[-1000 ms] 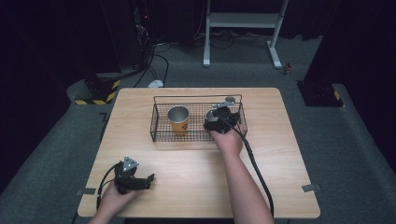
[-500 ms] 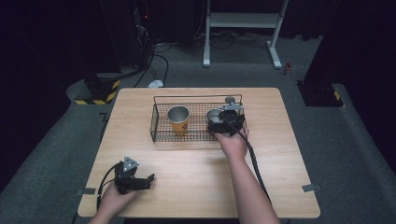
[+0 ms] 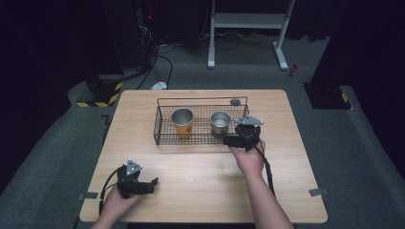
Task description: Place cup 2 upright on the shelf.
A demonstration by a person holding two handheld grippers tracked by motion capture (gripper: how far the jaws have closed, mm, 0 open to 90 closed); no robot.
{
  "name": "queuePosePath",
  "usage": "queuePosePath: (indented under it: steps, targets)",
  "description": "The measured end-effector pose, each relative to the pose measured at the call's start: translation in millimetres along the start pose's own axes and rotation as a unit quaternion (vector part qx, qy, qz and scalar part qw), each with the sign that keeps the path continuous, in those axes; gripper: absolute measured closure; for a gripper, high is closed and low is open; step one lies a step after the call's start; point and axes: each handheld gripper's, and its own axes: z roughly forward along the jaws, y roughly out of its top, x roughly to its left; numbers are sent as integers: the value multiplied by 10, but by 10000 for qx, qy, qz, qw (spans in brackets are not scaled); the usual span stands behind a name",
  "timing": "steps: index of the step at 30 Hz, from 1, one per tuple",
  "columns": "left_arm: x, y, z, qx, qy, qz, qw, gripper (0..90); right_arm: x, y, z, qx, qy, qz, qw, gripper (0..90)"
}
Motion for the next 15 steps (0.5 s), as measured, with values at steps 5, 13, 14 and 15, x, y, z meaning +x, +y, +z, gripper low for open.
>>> queuePosePath:
  steps: [5, 13, 14, 15]
  targets:
    - [4, 4, 1, 7, 12, 20, 10000, 7, -62, -216, -135, 8, -99, -31, 9999, 100]
    - [4, 5, 2, 8, 15, 13, 10000, 7, -163, -603, -287, 223, -89, -8, 9997, 103]
    - [5, 6, 2, 15, 9, 16, 10000, 7, -171, -659, -303, 252, -113, -12, 9996, 103]
    - [5, 6, 2, 15, 9, 14, 10000, 7, -181, -713, -318, 282, -135, -41, 9995, 103]
